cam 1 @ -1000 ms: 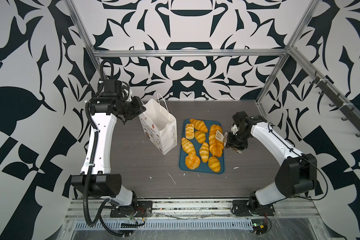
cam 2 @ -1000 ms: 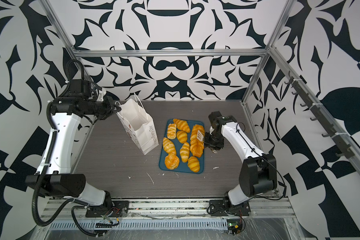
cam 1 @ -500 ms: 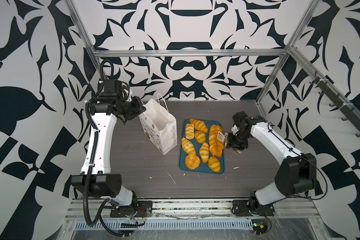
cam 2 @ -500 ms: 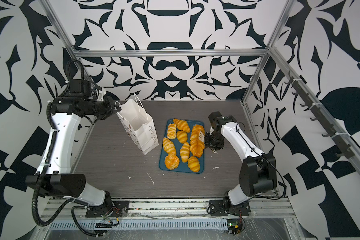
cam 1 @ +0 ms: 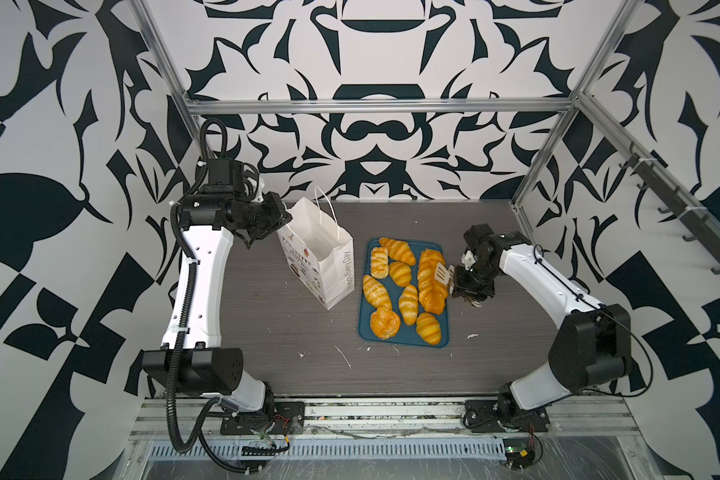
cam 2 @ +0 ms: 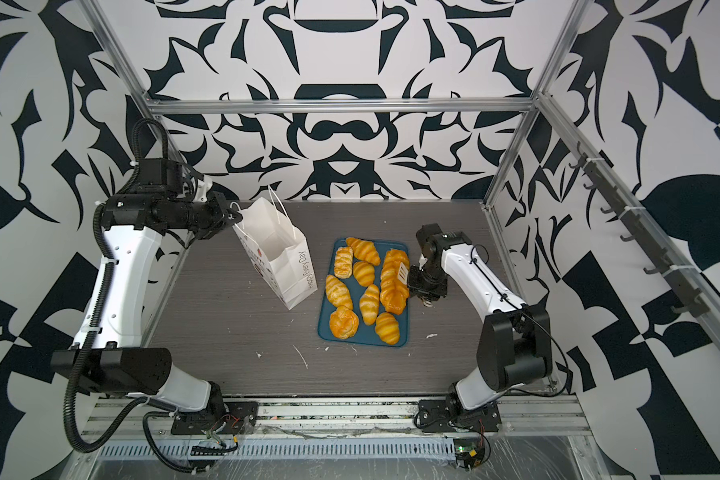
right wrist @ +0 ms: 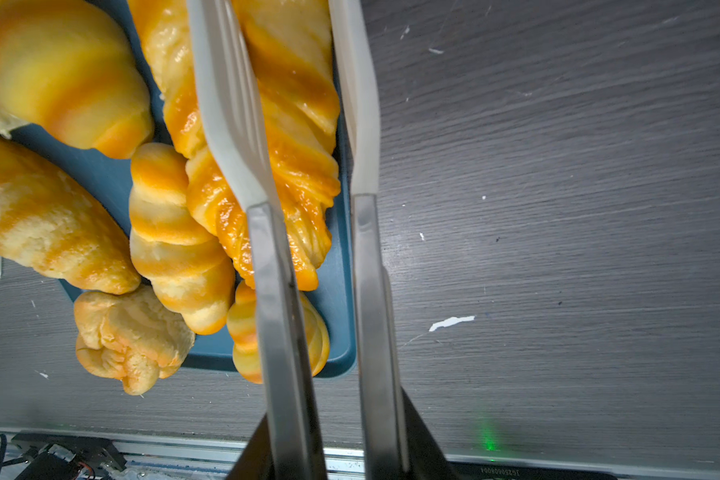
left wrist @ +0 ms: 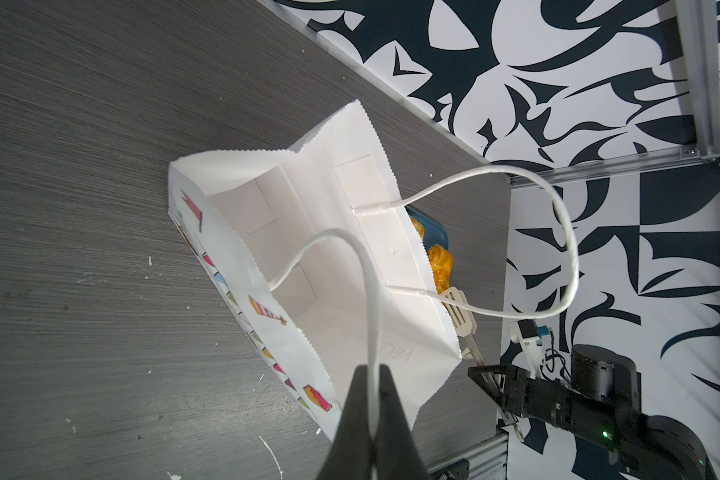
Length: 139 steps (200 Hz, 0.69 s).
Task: Place the fake bread into the paper bag
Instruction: 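Squeeze the tongs closed on the twisted pastry with the right gripper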
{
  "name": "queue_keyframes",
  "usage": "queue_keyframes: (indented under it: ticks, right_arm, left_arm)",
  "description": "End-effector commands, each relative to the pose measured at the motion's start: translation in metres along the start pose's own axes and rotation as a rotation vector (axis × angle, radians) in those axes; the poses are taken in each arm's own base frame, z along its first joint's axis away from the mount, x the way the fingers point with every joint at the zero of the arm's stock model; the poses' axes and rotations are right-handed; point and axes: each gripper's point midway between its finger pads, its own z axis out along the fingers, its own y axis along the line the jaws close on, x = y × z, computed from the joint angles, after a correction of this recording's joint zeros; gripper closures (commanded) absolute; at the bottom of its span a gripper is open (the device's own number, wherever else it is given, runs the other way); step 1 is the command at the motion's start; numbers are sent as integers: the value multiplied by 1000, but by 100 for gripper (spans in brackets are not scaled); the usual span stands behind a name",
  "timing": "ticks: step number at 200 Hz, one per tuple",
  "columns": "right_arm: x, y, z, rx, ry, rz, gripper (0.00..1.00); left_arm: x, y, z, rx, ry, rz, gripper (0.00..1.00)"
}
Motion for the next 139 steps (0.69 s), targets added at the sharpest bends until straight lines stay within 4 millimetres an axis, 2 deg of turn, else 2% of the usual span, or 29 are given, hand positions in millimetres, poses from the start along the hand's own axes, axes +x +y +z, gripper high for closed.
queue_keyframes:
  ticks: [1,37,46,53,102,121,139]
  right_arm:
    - [-1,3,-2,-6,-15,-18,64]
    - [-4,5,-6,-14,-28,-21,67]
    - [-5,5,-8,-13,-33,-22,73]
    - [-6,6,-10,-14,-39,-22,75]
    - [-10,9,-19,-27,-73,-31,78]
    - [-10,8,-20,-24,-77,-29,93]
    - [-10,9,-20,-26,-77,-30,93]
  left_arm:
    - [2,1,3,5,22,-19,100]
    - [2,0,3,6,24,-23,100]
    - [2,1,3,6,25,-23,100]
    - [2,1,3,5,25,-24,100]
    - [-1,-1,2,9,20,-24,100]
    - [-1,-1,3,9,21,-26,100]
    - [0,-1,3,10,23,-27,100]
